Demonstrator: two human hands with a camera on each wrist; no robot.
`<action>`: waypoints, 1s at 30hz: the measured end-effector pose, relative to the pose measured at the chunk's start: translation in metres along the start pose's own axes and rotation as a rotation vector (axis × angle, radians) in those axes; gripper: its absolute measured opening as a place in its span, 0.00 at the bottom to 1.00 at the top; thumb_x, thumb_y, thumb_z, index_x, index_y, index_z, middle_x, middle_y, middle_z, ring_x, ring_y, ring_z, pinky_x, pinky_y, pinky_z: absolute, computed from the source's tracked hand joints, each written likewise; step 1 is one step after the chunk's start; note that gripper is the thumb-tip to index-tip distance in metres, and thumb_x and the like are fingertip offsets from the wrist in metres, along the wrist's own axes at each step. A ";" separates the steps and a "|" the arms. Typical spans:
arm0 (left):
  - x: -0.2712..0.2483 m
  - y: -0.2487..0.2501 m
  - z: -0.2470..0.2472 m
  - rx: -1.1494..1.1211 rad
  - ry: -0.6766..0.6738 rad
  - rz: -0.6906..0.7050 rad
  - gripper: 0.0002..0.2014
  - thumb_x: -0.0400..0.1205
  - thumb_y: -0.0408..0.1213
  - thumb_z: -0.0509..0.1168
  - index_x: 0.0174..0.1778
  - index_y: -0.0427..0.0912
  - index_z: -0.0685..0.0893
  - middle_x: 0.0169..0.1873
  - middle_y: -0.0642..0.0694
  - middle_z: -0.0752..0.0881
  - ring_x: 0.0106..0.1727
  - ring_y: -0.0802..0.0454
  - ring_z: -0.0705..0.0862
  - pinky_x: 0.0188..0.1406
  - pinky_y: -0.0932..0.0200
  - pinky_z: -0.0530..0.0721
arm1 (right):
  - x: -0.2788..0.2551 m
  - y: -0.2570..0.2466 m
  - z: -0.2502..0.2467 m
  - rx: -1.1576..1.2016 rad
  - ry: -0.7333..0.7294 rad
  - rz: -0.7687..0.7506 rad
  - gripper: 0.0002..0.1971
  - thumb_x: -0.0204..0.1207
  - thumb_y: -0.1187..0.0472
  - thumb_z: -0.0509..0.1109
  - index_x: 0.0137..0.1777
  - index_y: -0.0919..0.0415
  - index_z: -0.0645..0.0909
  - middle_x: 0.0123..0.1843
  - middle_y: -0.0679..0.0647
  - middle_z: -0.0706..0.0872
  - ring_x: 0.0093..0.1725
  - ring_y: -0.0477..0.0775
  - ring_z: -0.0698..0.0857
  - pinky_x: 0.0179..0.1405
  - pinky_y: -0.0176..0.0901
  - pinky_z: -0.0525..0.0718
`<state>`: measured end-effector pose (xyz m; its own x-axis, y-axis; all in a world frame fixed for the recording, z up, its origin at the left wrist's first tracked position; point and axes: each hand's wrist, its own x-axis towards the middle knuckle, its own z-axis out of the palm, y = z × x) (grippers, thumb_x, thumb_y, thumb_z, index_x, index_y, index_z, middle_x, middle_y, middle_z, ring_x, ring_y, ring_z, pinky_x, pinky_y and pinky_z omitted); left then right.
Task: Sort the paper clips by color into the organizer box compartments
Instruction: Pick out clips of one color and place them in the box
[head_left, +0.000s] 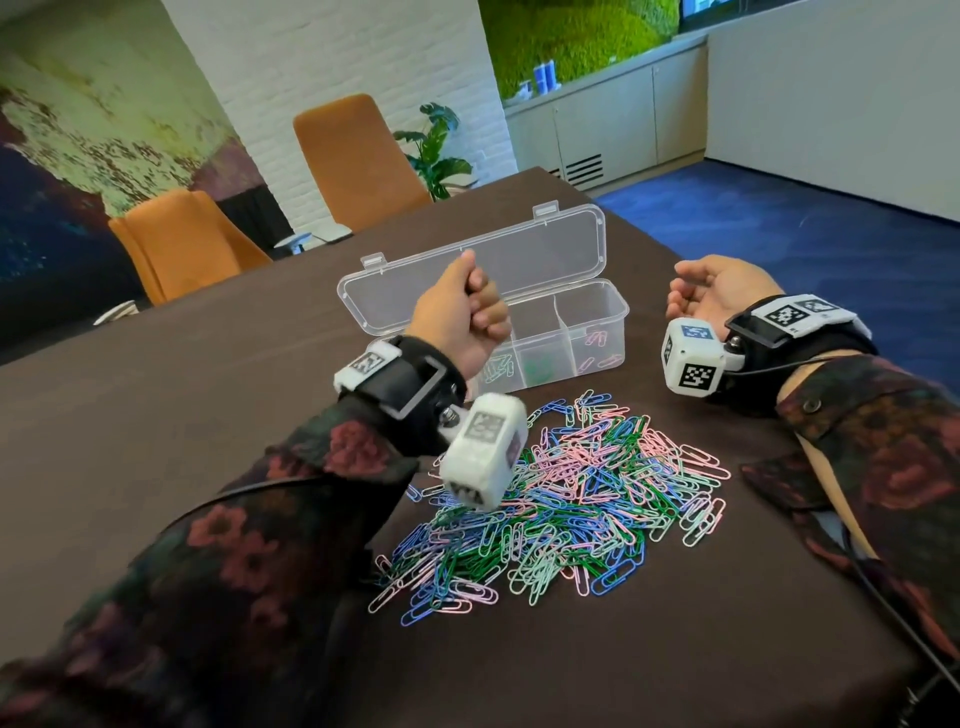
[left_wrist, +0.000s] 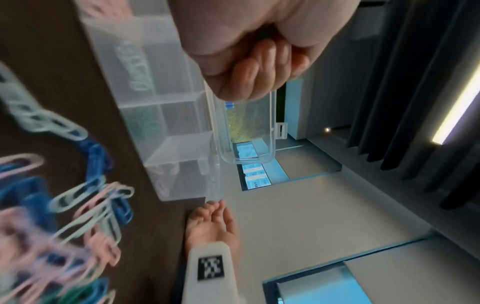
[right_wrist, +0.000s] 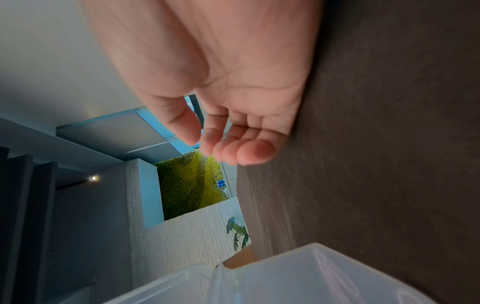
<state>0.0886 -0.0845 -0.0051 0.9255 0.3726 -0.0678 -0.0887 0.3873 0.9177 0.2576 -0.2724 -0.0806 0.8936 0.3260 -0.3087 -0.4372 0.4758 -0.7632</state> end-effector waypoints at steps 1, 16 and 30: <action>0.007 0.001 0.008 0.016 0.025 0.028 0.21 0.88 0.46 0.52 0.27 0.46 0.65 0.14 0.53 0.62 0.15 0.57 0.61 0.22 0.63 0.62 | 0.000 0.000 0.000 0.002 0.001 0.000 0.05 0.79 0.63 0.61 0.44 0.61 0.77 0.37 0.54 0.76 0.31 0.49 0.74 0.24 0.37 0.77; -0.021 0.013 -0.014 0.443 -0.092 0.195 0.16 0.86 0.36 0.54 0.30 0.43 0.70 0.21 0.52 0.71 0.24 0.54 0.68 0.31 0.60 0.71 | 0.001 0.001 0.001 0.010 0.015 -0.006 0.05 0.78 0.64 0.62 0.43 0.62 0.79 0.37 0.54 0.77 0.30 0.50 0.75 0.24 0.35 0.78; -0.068 0.017 -0.104 1.857 -0.580 -0.061 0.06 0.78 0.39 0.71 0.47 0.49 0.81 0.36 0.56 0.83 0.33 0.68 0.78 0.35 0.75 0.72 | 0.000 0.001 0.000 -0.014 0.013 -0.008 0.05 0.79 0.63 0.62 0.44 0.61 0.78 0.38 0.53 0.76 0.32 0.48 0.75 0.24 0.32 0.79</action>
<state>-0.0142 -0.0155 -0.0260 0.9361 -0.0345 -0.3500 0.0204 -0.9882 0.1519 0.2572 -0.2719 -0.0811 0.8985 0.3109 -0.3097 -0.4283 0.4674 -0.7734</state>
